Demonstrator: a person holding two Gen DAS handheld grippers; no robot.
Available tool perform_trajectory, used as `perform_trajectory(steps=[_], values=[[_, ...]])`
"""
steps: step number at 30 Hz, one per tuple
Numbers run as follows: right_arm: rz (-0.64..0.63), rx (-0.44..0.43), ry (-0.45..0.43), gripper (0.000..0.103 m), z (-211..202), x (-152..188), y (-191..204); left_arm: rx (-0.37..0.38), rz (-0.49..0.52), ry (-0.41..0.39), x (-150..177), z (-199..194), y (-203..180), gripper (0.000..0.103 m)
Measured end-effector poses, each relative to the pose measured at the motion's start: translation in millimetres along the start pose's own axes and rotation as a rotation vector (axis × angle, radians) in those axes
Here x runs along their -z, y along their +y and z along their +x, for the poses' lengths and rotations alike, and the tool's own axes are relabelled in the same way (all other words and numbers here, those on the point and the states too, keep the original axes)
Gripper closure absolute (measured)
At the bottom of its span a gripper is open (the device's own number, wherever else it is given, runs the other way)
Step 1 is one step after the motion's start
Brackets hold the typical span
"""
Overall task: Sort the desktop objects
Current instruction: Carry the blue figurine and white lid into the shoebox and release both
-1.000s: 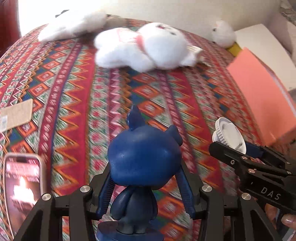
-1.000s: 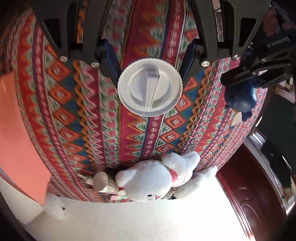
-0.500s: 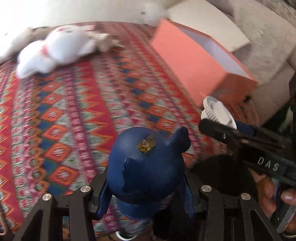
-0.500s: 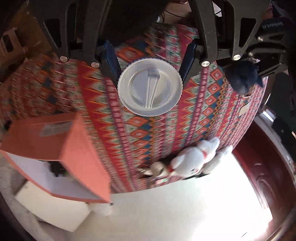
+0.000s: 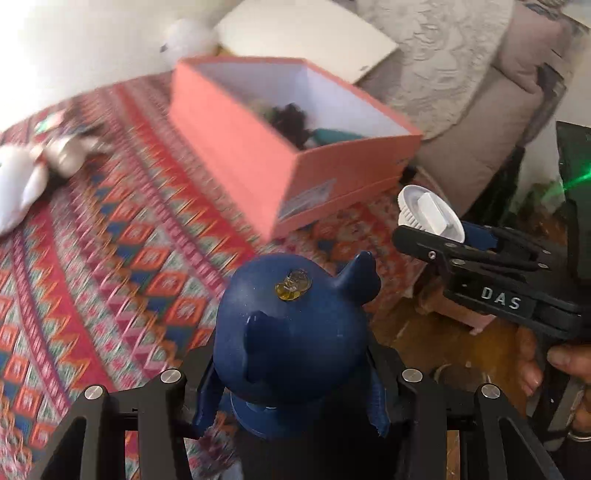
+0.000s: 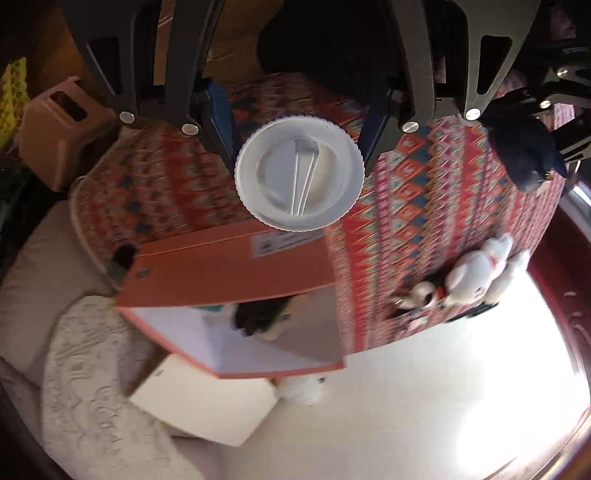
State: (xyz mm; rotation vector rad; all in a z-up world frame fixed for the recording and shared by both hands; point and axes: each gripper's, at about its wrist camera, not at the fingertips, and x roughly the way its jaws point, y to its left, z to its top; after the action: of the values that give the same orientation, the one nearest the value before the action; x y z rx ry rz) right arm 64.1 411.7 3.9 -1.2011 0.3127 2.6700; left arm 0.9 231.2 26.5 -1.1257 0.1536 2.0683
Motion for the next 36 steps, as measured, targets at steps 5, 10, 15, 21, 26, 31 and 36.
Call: perform_trajectory(steps=[5, 10, 15, 21, 26, 31, 36], values=[[0.023, 0.05, -0.048, 0.04, -11, -23, -36, 0.025, 0.074, -0.036, -39, 3, -34, 0.051], [0.025, 0.088, -0.097, 0.04, -18, -54, -60, 0.04, 0.118, -0.069, -81, 13, -55, 0.051], [0.03, 0.109, -0.146, 0.04, -14, -93, -78, 0.029, 0.111, -0.091, -123, 32, -55, 0.051], [0.051, 0.119, -0.186, 0.04, 7, -140, -92, -0.022, 0.047, -0.102, -177, 69, -34, 0.051], [0.064, 0.104, -0.149, 0.04, 54, -171, -107, -0.069, -0.005, -0.046, -211, 123, -13, 0.051], [0.096, 0.102, -0.068, 0.04, 114, -184, -128, -0.112, -0.01, 0.013, -228, 174, -2, 0.051], [0.104, 0.1, -0.012, 0.04, 158, -187, -140, -0.116, -0.035, 0.013, -240, 201, 6, 0.05]])
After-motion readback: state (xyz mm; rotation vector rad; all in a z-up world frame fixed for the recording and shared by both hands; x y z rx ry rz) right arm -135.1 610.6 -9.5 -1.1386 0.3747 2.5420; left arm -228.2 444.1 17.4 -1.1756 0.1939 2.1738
